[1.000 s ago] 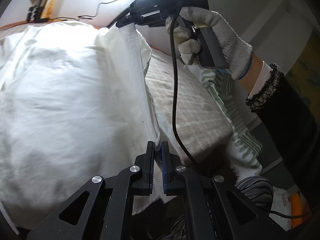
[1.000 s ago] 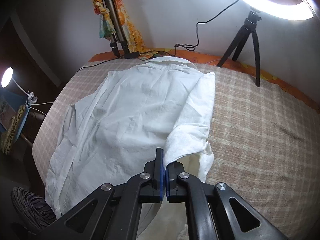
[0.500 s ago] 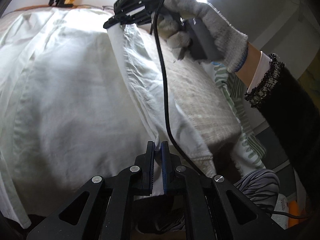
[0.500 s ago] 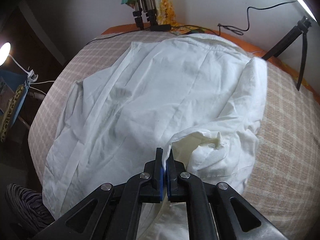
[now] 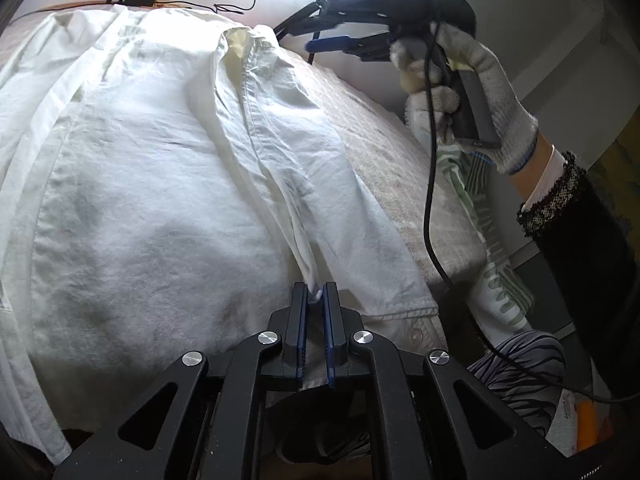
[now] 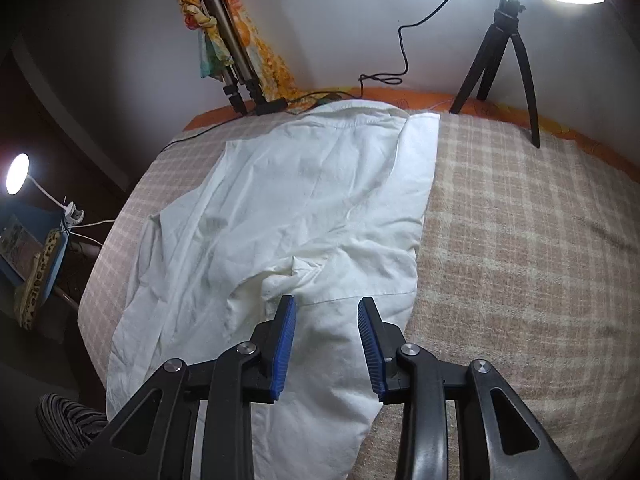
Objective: Fold small clothes
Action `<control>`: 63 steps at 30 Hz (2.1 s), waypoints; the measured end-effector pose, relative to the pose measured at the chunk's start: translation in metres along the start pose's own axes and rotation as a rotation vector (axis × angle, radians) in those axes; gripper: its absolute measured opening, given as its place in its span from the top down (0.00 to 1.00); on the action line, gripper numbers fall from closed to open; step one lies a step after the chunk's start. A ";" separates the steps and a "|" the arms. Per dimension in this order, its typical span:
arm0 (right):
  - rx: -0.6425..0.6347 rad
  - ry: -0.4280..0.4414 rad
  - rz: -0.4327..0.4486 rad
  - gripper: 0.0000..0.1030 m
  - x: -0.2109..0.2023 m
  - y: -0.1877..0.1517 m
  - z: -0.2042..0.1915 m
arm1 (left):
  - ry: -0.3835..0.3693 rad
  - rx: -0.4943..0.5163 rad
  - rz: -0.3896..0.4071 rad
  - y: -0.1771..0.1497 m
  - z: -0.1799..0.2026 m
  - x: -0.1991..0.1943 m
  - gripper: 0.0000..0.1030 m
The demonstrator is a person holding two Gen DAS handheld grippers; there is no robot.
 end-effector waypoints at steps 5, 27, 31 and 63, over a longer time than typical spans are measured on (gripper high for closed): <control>-0.071 -0.064 -0.066 0.60 0.034 0.003 -0.031 | 0.037 0.057 0.014 0.002 0.001 -0.018 0.75; -0.003 -0.069 -0.136 0.91 0.093 0.010 -0.052 | 0.054 0.077 0.001 0.014 -0.005 -0.029 0.73; 0.043 0.033 -0.104 0.63 0.067 0.010 -0.047 | 0.034 0.044 -0.042 0.014 -0.005 -0.014 0.73; 0.049 0.092 -0.098 0.66 -0.025 -0.201 -0.016 | -0.009 0.022 -0.007 0.010 -0.002 -0.031 0.97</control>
Point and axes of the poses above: each gripper's, at about its wrist camera, not at the fingertips, and x roughly the way its jaws point, z to its right, y to its top, the point moved 6 cm from there along x, roughly the way its jaws point, and after that the axes turned 4 degrees about -y, right-handed, at the moved point
